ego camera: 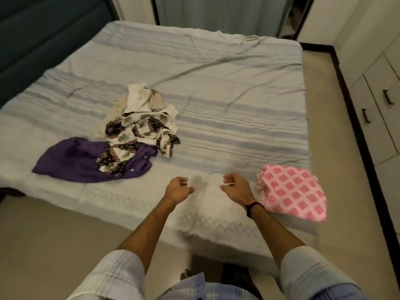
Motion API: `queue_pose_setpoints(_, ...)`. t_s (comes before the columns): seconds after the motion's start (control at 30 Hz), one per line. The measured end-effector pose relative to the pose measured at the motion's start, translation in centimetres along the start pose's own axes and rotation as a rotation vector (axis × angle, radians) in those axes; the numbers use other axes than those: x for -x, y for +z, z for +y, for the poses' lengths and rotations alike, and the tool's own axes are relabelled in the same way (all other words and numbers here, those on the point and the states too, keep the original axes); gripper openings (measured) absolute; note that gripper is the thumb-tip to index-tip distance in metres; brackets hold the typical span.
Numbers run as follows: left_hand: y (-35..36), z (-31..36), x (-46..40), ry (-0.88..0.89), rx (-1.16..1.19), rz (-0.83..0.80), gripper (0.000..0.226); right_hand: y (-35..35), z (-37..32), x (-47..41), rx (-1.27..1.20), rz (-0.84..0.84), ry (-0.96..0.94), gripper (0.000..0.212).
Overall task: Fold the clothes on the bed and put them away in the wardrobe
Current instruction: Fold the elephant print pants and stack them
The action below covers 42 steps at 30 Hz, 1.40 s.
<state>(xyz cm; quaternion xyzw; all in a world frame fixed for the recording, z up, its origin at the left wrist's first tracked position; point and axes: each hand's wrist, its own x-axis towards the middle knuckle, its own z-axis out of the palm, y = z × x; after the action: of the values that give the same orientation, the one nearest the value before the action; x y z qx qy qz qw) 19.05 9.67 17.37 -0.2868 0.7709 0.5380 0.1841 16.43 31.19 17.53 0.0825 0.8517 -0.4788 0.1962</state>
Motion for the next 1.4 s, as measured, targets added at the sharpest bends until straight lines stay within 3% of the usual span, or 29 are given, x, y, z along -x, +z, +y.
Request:
queue_pose_setpoints(0.33,-14.9,-6.1,-1.1,-0.105,0.202,0.186,0.044,13.5,-9.4,-2.5,0.118,-0.189,-0.106,0.036)
queue_pose_setpoints(0.8,-25.1,-5.8,-11.3,-0.199,0.289,0.288,0.041,24.7,-17.7,-14.6,0.171,-0.400,-0.077,0.035)
queue_pose_setpoints(1.03,-28.0,-5.0,-16.6,-0.279,0.317,0.267,0.044,27.3,-20.1,-20.0,0.261,-0.432,-0.078,0.034)
queue_pose_setpoints(1.4,-33.8,-3.4,-29.8,-0.260,0.203,0.163,0.042,32.6,-25.2,-30.1,0.307,-0.386,0.027,0.034)
